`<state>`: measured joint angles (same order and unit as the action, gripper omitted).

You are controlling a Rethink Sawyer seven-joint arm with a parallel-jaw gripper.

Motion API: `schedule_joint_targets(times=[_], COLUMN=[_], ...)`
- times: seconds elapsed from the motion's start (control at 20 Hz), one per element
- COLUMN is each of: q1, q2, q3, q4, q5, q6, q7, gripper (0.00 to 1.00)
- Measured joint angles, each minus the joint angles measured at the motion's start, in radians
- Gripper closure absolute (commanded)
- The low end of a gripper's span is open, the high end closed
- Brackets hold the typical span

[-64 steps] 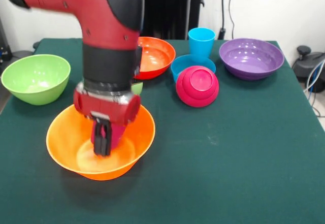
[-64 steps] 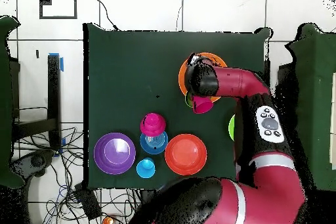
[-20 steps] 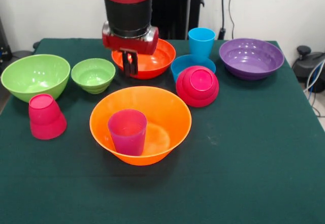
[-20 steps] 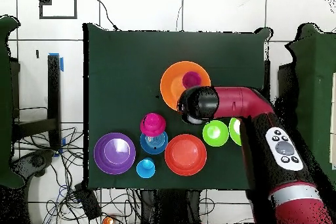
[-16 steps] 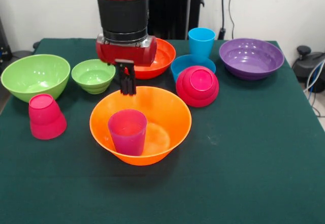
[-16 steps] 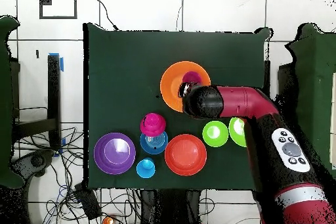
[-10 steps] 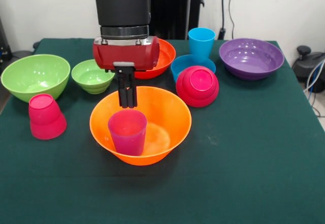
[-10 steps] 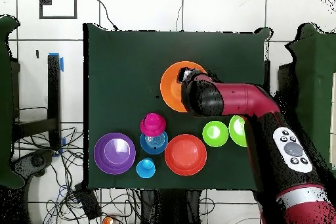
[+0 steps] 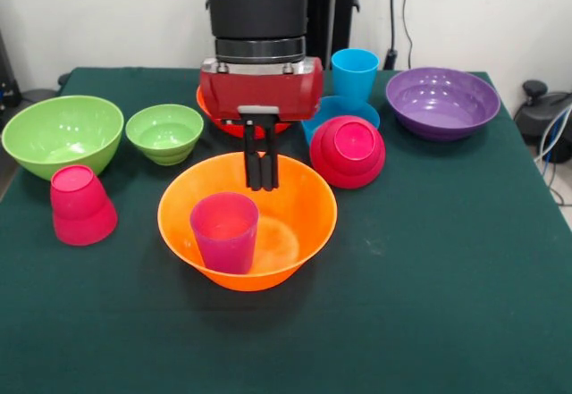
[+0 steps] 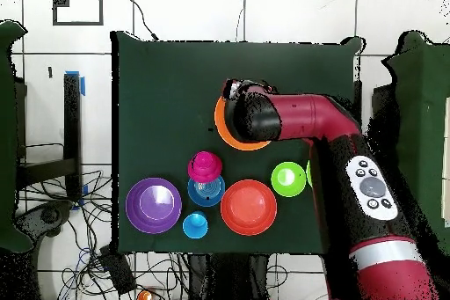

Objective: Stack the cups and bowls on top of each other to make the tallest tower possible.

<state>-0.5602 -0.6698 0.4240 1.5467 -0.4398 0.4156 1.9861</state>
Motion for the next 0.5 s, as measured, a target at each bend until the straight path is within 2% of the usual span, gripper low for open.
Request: schedule_joint_targets(times=[0.5], q1=[0.061], q2=[0.004], q3=[-0.014], q4=[-0.051], q5=[0.025], q6=[0.033], q7=[0.0], gripper=[1.0])
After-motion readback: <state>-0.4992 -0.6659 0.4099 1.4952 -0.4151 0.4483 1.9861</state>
